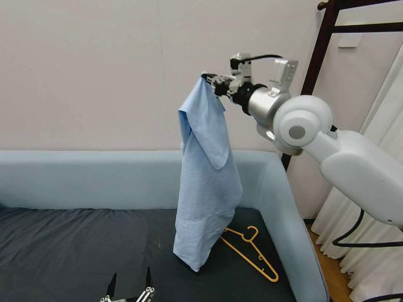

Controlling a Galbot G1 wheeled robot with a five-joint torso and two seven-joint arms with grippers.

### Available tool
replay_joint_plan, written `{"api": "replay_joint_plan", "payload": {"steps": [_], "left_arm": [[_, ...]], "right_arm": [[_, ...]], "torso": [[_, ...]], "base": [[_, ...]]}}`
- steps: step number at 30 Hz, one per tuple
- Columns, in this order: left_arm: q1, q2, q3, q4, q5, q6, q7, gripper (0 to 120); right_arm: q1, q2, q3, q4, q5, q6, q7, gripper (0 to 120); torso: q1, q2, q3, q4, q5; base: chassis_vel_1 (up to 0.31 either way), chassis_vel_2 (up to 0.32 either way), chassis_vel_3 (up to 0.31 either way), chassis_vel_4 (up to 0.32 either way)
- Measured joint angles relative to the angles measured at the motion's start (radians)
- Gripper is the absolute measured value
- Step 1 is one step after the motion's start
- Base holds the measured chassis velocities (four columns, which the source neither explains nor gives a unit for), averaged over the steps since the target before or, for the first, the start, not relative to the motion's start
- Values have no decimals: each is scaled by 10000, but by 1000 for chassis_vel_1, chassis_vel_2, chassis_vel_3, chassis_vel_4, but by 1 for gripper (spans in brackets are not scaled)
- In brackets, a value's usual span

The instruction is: Pick up the clothes from the sofa and hang them on the clothes hanger.

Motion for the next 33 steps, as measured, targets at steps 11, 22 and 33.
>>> {"api": "replay_joint_plan", "payload": {"steps": [11,22,33], "left_arm": [[243,-208,-209,-107,-95,-185,-98,100],[283,-148,5,31,274,-139,-61,100],[172,119,189,242,564,85,-30,100]], "right_arm": [[187,773,-389,-712,-294,401,-563,0],[-5802,-2616,1228,674,-3076,1081,-2449,0],[-11685,-1830,3333,-2601,-7208,2615,-3704,0]], "torso": [[0,0,-1,2,-3],[0,0,-2,-16,12],[-1,0,-2,-8,8]], "base": [[0,0,0,0],[0,0,0,0],[0,0,0,0]]}}
